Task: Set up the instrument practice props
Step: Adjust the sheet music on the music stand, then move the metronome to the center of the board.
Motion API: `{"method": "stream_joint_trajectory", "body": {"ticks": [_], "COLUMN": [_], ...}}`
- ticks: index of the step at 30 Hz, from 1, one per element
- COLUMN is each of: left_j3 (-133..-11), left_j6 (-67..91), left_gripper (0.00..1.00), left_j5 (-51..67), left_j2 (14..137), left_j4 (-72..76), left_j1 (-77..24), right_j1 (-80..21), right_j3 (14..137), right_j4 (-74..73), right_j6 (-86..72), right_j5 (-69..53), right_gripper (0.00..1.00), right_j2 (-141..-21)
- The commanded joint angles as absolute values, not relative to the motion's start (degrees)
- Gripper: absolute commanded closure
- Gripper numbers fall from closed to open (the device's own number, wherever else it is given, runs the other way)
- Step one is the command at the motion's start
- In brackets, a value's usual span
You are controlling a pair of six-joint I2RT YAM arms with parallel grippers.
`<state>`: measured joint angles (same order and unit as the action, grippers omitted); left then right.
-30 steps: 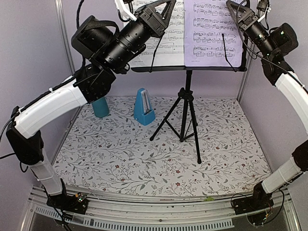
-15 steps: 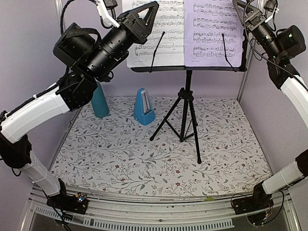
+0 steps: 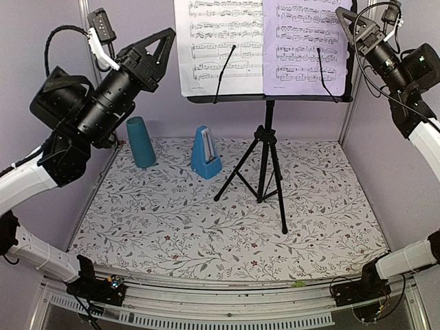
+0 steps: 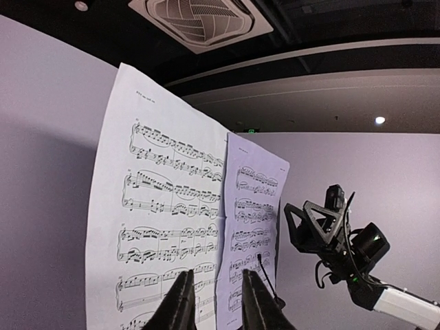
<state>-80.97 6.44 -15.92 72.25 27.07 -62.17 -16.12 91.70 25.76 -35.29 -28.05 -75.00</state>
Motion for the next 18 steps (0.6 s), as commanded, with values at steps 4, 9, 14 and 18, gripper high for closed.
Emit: {"method": "stream_joint_trajectory", "body": {"ticks": [4,9,14,18], "left_j3": [-68.77,-59.97,-53.83,-50.89], "left_j6": [8.71,13.85,18.70,21.35], "left_gripper": [0.72,0.68,0.55,0.40], "left_j5": [-25.75,-29.70,-30.40,-28.74], "left_j2": [62.62,55.64,51.66,52.49], "left_j4": [22.46,18.71,13.30,10.03], "left_j1": [-60.88,-58.39,-54.83,-52.04], "right_j1": [-16.35,-16.35,-16.35,-16.36], "right_j3": [83.33,74.09,63.64,54.66], "right_j4": [20.22,15.72,9.55,6.45], "right_j6": [-30.74,-27.95,-25.53,-25.55], "right_j5": [-27.32,-24.88,-21.54,-18.92], "right_gripper": [0.38,0.25,0.01,0.01], "right_j2": [-65.52,-58.11,-50.61,-44.31]}}
